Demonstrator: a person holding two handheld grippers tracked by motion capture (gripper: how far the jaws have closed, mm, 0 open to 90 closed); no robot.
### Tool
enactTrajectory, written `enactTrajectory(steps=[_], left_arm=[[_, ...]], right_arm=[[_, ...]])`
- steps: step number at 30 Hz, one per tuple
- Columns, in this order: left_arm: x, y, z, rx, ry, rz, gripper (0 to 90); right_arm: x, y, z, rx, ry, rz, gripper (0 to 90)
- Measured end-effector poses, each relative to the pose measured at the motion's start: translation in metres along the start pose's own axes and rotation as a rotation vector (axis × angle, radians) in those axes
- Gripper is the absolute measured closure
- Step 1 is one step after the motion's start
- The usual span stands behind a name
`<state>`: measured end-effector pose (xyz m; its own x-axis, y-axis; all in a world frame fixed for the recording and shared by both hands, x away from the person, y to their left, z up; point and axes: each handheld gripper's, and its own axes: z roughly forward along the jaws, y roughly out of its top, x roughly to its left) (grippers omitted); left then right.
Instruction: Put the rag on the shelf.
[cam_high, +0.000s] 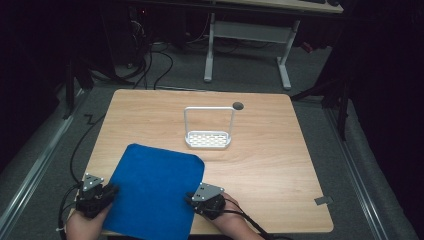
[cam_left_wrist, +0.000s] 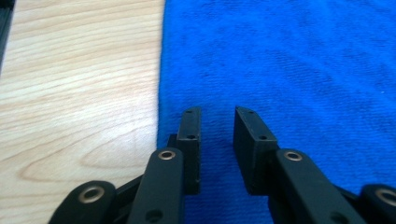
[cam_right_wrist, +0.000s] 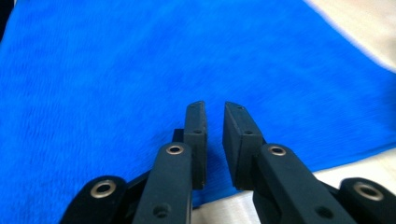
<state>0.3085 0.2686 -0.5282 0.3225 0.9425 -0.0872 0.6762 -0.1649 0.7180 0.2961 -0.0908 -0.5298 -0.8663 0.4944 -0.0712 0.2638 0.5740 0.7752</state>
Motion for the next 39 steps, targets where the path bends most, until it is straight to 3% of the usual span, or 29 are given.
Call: enactTrajectory(steps=[2,4,6,9,14,16,22,24,25,28,33,34,38,39], left_arm=[[-0.001,-0.001,0.0,0.002,0.002,0.013,76.0],[-0.002,-0.002,0.0,0.0,0.007,0.022,78.2],[-0.002,-0.002,0.0,0.002,0.01,0.025,82.2],[-0.007,-0.003,0.0,0.005,0.009,0.06,87.4],[-0.014,-0.002,0.001,0.013,-0.027,0.085,88.2],[-0.023,0.001,0.003,0.027,-0.059,0.12,88.2],[-0.036,0.005,0.008,0.036,-0.104,0.159,88.2],[-0.044,0.007,0.012,0.036,-0.16,0.163,88.2],[-0.044,0.007,0.012,0.036,-0.16,0.163,88.2],[-0.057,0.01,0.018,0.043,-0.225,0.176,88.2],[-0.071,0.012,0.022,0.051,-0.282,0.198,88.2],[-0.08,0.012,0.025,0.051,-0.334,0.197,88.2],[-0.089,0.013,0.028,0.054,-0.38,0.205,88.2],[-0.097,0.014,0.032,0.054,-0.415,0.21,88.2]], right_arm=[[0.002,0.0,0.003,0.031,0.008,-0.003,84.3],[0.0,0.0,0.004,0.057,0.023,0.027,89.8],[-0.003,-0.001,0.004,0.059,0.033,0.044,90.0],[-0.007,-0.001,0.002,0.066,0.047,0.064,90.0],[-0.01,-0.003,-0.001,0.073,0.034,0.063,90.0],[-0.013,-0.006,-0.004,0.078,0.023,0.07,90.0],[-0.021,-0.015,-0.016,0.084,-0.009,0.091,90.0],[-0.029,-0.022,-0.026,0.099,-0.034,0.115,90.0],[-0.029,-0.022,-0.026,0.099,-0.034,0.115,90.0],[-0.038,-0.035,-0.041,0.102,-0.06,0.155,90.0],[-0.046,-0.046,-0.056,0.111,-0.081,0.17,90.0],[-0.052,-0.052,-0.062,0.109,-0.094,0.184,90.0],[-0.057,-0.058,-0.07,0.113,-0.104,0.193,90.0],[-0.059,-0.062,-0.077,0.122,-0.119,0.192,90.0]])
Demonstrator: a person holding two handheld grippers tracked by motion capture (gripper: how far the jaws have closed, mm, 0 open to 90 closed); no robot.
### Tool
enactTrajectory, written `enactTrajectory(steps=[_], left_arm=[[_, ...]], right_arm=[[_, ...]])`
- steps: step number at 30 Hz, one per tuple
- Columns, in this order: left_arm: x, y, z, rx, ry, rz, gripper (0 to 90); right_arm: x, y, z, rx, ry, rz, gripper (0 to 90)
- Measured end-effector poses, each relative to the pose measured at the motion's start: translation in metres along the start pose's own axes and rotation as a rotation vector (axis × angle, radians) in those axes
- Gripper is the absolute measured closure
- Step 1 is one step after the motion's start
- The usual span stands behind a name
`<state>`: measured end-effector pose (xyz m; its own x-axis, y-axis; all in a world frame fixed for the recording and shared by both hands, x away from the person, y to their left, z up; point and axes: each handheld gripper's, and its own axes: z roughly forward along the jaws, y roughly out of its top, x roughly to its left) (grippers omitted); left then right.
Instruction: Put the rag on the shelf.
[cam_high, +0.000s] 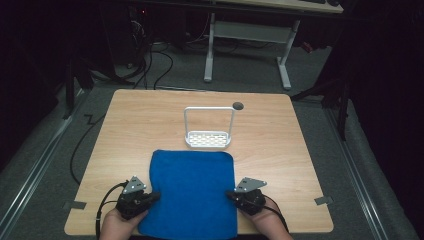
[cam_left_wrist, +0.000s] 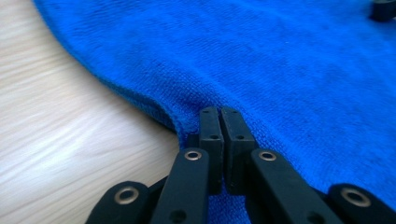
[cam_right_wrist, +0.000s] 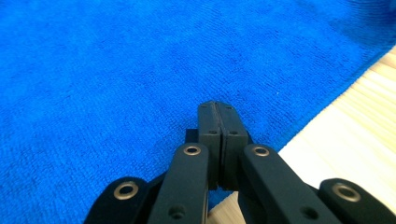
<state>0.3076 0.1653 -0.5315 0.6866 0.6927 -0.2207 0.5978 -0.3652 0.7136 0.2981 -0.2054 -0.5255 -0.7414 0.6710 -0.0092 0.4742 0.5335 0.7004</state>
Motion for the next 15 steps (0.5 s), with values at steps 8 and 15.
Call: enactTrajectory(steps=[8,15], left_arm=[[-0.02,0.007,0.017,0.006,-0.077,0.033,88.2],[-0.034,0.006,0.02,0.018,-0.112,0.072,88.1]], right_arm=[[-0.016,-0.021,-0.021,-0.002,-0.047,0.031,90.0],[-0.029,-0.041,-0.04,-0.008,-0.07,0.082,90.0]])
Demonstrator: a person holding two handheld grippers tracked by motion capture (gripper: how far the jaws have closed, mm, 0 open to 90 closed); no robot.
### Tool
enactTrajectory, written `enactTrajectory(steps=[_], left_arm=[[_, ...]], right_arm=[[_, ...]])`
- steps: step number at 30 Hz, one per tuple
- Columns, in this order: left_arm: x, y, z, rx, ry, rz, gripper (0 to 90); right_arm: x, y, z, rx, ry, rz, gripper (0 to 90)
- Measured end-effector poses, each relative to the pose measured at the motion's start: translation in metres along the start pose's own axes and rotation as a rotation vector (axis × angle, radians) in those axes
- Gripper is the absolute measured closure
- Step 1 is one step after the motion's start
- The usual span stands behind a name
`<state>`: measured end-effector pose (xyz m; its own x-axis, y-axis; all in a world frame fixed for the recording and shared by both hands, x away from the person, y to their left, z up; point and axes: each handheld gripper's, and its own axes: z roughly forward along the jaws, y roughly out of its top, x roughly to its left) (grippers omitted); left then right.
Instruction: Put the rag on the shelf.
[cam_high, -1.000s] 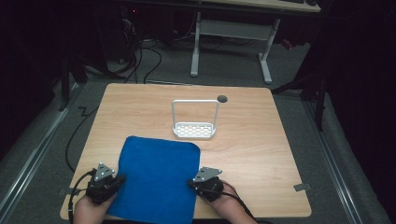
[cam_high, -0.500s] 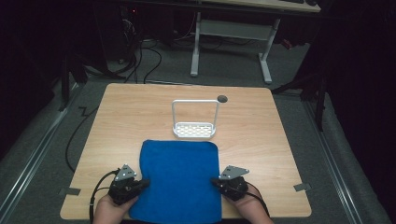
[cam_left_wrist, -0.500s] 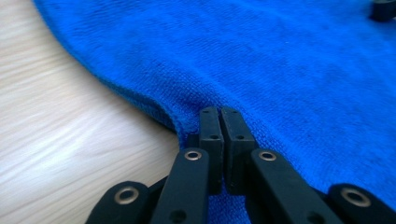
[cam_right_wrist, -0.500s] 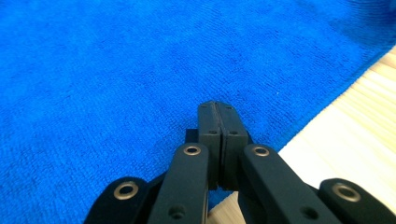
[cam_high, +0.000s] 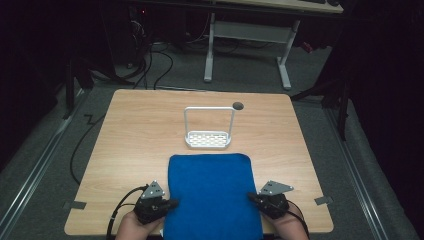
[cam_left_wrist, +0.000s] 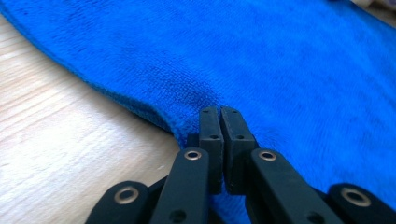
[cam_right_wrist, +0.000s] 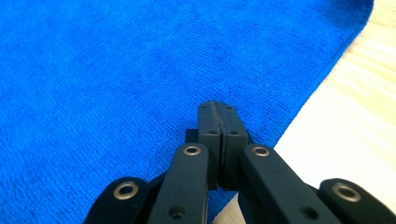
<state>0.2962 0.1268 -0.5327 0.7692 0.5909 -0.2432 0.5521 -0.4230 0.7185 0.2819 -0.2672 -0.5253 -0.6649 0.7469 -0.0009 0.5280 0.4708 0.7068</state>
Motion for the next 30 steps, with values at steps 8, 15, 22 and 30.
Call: enactTrajectory(steps=[8,15,22,30], left_arm=[[-0.003,-0.007,-0.01,0.02,0.028,0.033,88.1],[-0.001,-0.016,-0.025,0.012,0.025,0.0,79.9],[0.029,-0.003,-0.029,-0.144,0.146,-0.087,56.0],[0.063,0.029,-0.007,-0.158,0.27,-0.107,44.7]], right_arm=[[0.004,0.001,0.0,0.005,0.009,-0.005,90.0],[0.013,0.005,-0.002,-0.042,0.063,-0.022,82.2],[0.002,0.002,0.0,-0.077,0.001,0.026,67.9],[-0.005,0.001,-0.001,-0.111,-0.028,0.051,65.2]])
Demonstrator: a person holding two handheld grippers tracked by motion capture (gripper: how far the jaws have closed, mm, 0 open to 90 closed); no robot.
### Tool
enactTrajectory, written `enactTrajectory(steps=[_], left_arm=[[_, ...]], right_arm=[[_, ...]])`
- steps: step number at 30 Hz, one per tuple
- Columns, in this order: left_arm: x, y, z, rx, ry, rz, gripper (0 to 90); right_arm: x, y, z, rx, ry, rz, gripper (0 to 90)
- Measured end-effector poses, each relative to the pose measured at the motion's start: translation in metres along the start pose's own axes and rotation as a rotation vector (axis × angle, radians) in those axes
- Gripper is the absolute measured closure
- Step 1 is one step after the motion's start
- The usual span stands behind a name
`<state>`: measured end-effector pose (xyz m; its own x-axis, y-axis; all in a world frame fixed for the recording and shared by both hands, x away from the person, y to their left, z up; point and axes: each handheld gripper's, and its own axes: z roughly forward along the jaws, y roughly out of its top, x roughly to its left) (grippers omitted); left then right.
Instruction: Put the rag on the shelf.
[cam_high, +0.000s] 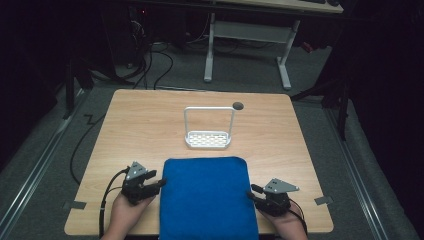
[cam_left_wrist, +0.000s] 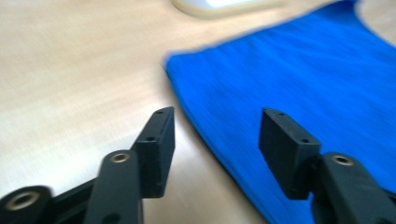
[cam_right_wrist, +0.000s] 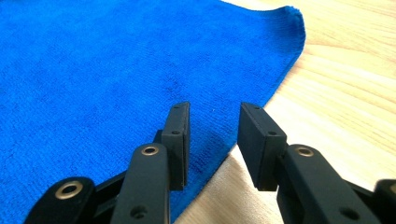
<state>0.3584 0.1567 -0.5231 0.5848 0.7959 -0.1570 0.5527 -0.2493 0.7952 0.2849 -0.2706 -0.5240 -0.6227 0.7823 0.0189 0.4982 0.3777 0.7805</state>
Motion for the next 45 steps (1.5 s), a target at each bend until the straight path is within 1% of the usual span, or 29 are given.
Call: enactTrajectory(steps=[1,2,3,4,5,8,10,11,12,15,16,18,19,22,23,25,27,28,29,30,34,35,36,38,39,40,43,44,45], left_arm=[[0.002,0.005,0.007,0.008,0.017,0.002,44.2],[0.006,0.014,0.022,0.025,0.043,-0.009,43.9],[0.006,0.014,0.022,0.025,0.043,-0.009,44.2],[0.01,0.02,0.034,0.041,0.044,-0.044,44.6],[0.011,0.023,0.04,0.05,0.042,-0.063,45.7],[0.01,0.026,0.047,0.065,0.056,-0.065,49.5],[0.009,0.026,0.05,0.054,0.054,-0.067,52.6],[0.008,0.025,0.05,0.052,0.053,-0.062,54.6],[0.006,0.024,0.051,0.049,0.057,-0.038,62.9],[0.005,0.023,0.051,0.046,0.073,-0.03,64.3],[0.005,0.023,0.05,0.046,0.071,-0.035,67.6],[0.007,0.022,0.049,0.045,0.062,-0.057,71.8],[0.008,0.021,0.049,0.046,0.049,-0.065,75.9],[0.009,0.022,0.049,0.049,0.043,-0.065,79.5],[0.009,0.022,0.049,0.052,0.035,-0.064,83.6],[0.009,0.022,0.049,0.051,0.028,-0.068,85.1],[0.01,0.021,0.049,0.051,0.023,-0.068,85.5],[0.01,0.021,0.049,0.051,0.023,-0.068,85.5],[0.01,0.021,0.049,0.052,0.021,-0.071,85.5],[0.01,0.021,0.049,0.052,0.018,-0.074,85.9],[0.011,0.021,0.049,0.053,0.014,-0.074,86.2],[0.011,0.021,0.049,0.055,0.014,-0.072,86.4],[0.011,0.021,0.049,0.056,0.014,-0.072,86.4],[0.01,0.021,0.049,0.055,0.017,-0.071,86.4],[0.011,0.021,0.049,0.055,0.016,-0.073,86.4],[0.011,0.021,0.049,0.055,0.016,-0.073,86.5],[0.01,0.021,0.048,0.055,0.019,-0.073,86.4],[0.01,0.021,0.048,0.054,0.02,-0.073,86.4],[0.01,0.021,0.048,0.054,0.02,-0.073,86.3]], right_arm=[[0.0,0.0,0.0,-0.004,-0.002,0.0,65.1],[0.0,0.0,-0.001,-0.01,-0.007,-0.001,62.7],[-0.001,0.0,-0.001,-0.015,-0.007,0.005,61.9],[-0.001,0.0,-0.001,-0.019,-0.009,0.001,61.1],[-0.001,0.0,-0.001,-0.022,-0.011,0.001,60.7],[-0.002,0.0,-0.002,-0.029,-0.016,0.003,59.9],[-0.003,0.0,-0.002,-0.032,-0.022,0.004,58.4],[-0.004,0.0,-0.001,-0.034,-0.028,0.01,58.0],[-0.005,0.002,0.0,-0.036,-0.041,0.015,58.0],[-0.006,0.005,0.003,-0.036,-0.067,0.03,58.6],[-0.006,0.008,0.005,-0.033,-0.077,0.038,60.9],[-0.007,0.014,0.009,-0.026,-0.093,0.028,62.9],[-0.007,0.021,0.015,-0.03,-0.101,0.018,60.7],[-0.006,0.028,0.021,-0.025,-0.115,0.012,59.2],[-0.009,0.036,0.028,-0.025,-0.137,0.002,57.0],[-0.017,0.044,0.039,-0.024,-0.161,0.027,56.1],[-0.025,0.05,0.048,-0.013,-0.175,0.073,55.0],[-0.025,0.05,0.048,-0.013,-0.175,0.073,55.0],[-0.03,0.053,0.054,0.002,-0.18,0.083,55.0],[-0.036,0.058,0.064,0.018,-0.184,0.096,55.1],[-0.039,0.063,0.073,0.035,-0.189,0.092,57.9],[-0.039,0.065,0.076,0.041,-0.197,0.09,59.7],[-0.04,0.066,0.079,0.051,-0.207,0.091,64.4],[-0.04,0.067,0.081,0.057,-0.206,0.096,65.4],[-0.04,0.067,0.082,0.058,-0.21,0.094,69.5],[-0.04,0.067,0.082,0.058,-0.21,0.094,69.5],[-0.042,0.065,0.083,0.075,-0.201,0.105,72.6],[-0.042,0.06,0.083,0.072,-0.19,0.114,78.7],[-0.043,0.059,0.083,0.064,-0.178,0.119,80.6]])
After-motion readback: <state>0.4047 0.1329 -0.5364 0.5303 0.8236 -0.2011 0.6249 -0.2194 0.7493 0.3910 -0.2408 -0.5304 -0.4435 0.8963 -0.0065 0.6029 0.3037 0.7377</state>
